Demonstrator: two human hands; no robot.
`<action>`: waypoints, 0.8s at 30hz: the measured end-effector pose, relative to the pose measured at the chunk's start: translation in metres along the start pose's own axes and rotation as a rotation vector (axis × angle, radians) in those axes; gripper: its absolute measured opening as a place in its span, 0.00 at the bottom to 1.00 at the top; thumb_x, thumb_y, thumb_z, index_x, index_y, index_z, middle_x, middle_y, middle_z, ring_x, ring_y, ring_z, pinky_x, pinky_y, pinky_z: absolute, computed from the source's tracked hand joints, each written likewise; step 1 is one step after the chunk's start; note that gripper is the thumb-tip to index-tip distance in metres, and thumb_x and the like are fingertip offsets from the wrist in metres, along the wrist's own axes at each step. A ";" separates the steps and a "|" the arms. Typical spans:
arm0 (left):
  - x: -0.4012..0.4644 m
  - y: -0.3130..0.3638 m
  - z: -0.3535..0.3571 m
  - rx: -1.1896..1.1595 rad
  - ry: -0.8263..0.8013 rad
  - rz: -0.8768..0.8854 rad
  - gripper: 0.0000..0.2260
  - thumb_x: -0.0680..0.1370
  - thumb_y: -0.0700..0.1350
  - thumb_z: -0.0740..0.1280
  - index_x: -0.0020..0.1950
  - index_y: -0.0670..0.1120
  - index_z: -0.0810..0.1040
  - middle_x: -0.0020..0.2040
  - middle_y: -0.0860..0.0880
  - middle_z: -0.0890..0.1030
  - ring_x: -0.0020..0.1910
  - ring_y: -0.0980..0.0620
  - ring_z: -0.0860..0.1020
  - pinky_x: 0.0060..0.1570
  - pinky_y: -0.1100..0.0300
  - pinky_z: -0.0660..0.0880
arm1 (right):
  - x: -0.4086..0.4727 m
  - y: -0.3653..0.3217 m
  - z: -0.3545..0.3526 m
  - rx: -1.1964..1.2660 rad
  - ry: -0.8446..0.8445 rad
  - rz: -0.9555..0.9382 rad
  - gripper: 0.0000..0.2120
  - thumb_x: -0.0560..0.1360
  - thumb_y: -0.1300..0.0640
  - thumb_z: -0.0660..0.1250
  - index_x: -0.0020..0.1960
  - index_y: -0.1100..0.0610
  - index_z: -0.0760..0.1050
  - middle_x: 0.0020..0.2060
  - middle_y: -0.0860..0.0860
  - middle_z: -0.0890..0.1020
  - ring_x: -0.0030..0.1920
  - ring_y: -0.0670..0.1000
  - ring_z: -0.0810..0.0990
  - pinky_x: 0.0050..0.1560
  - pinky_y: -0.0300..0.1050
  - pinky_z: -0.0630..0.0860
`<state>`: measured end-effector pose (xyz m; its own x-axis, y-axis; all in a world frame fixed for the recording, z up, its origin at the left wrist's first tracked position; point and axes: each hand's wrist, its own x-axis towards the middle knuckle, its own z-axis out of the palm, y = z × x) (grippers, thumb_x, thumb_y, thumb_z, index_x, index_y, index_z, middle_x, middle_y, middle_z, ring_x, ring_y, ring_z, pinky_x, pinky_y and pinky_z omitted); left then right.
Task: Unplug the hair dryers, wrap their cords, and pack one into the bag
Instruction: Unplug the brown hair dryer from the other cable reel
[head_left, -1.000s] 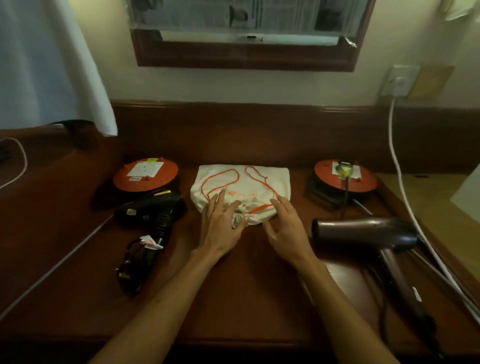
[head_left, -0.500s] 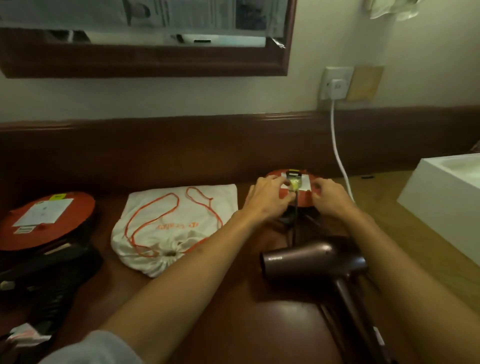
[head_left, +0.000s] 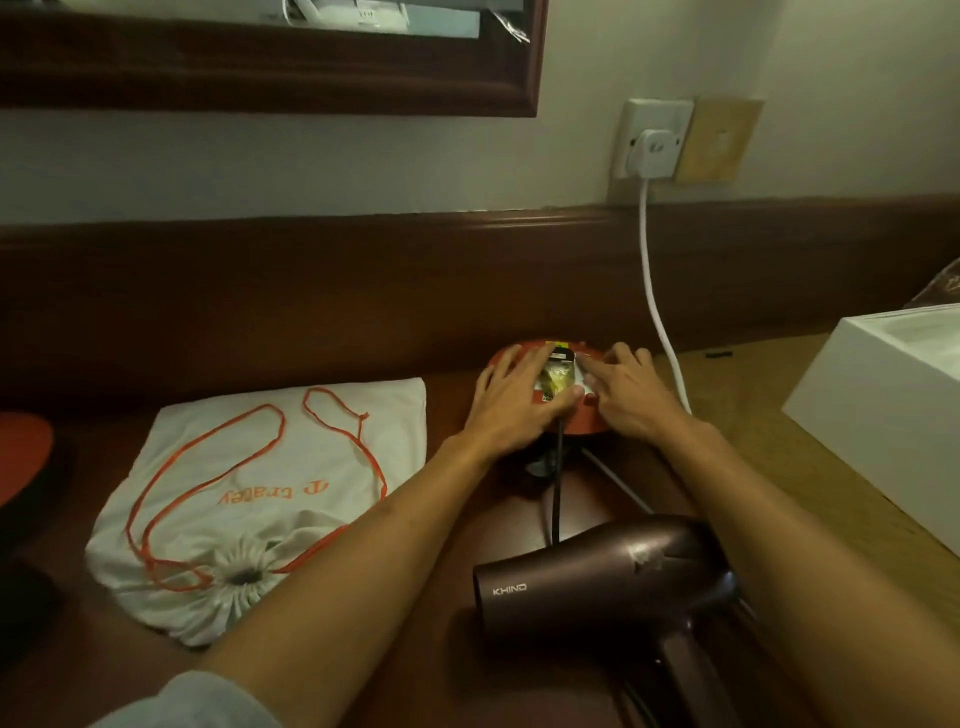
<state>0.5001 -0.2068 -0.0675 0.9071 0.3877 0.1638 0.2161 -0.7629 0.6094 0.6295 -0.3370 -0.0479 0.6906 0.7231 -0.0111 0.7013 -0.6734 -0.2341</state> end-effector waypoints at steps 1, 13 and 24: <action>0.000 0.000 -0.002 0.013 -0.009 0.008 0.33 0.80 0.65 0.59 0.82 0.55 0.56 0.82 0.49 0.56 0.81 0.51 0.48 0.78 0.47 0.46 | 0.002 0.001 -0.004 -0.004 -0.031 0.015 0.23 0.85 0.49 0.52 0.80 0.46 0.59 0.72 0.56 0.63 0.72 0.60 0.60 0.72 0.61 0.63; 0.009 -0.031 -0.026 -0.033 -0.189 0.060 0.40 0.77 0.61 0.69 0.83 0.53 0.51 0.83 0.50 0.47 0.81 0.49 0.41 0.79 0.42 0.48 | 0.009 -0.018 -0.028 0.005 -0.166 0.155 0.24 0.85 0.47 0.52 0.80 0.46 0.57 0.77 0.58 0.62 0.76 0.64 0.57 0.73 0.65 0.59; 0.005 -0.044 -0.027 0.055 -0.113 0.023 0.45 0.71 0.71 0.67 0.82 0.53 0.54 0.82 0.51 0.57 0.80 0.48 0.57 0.73 0.47 0.62 | 0.009 -0.069 -0.019 -0.021 0.066 0.224 0.31 0.73 0.36 0.68 0.65 0.57 0.72 0.61 0.58 0.79 0.61 0.62 0.77 0.58 0.54 0.75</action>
<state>0.4852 -0.1572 -0.0731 0.9463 0.3115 0.0872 0.2113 -0.7995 0.5623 0.5906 -0.2870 -0.0138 0.8390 0.5441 0.0031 0.5323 -0.8195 -0.2123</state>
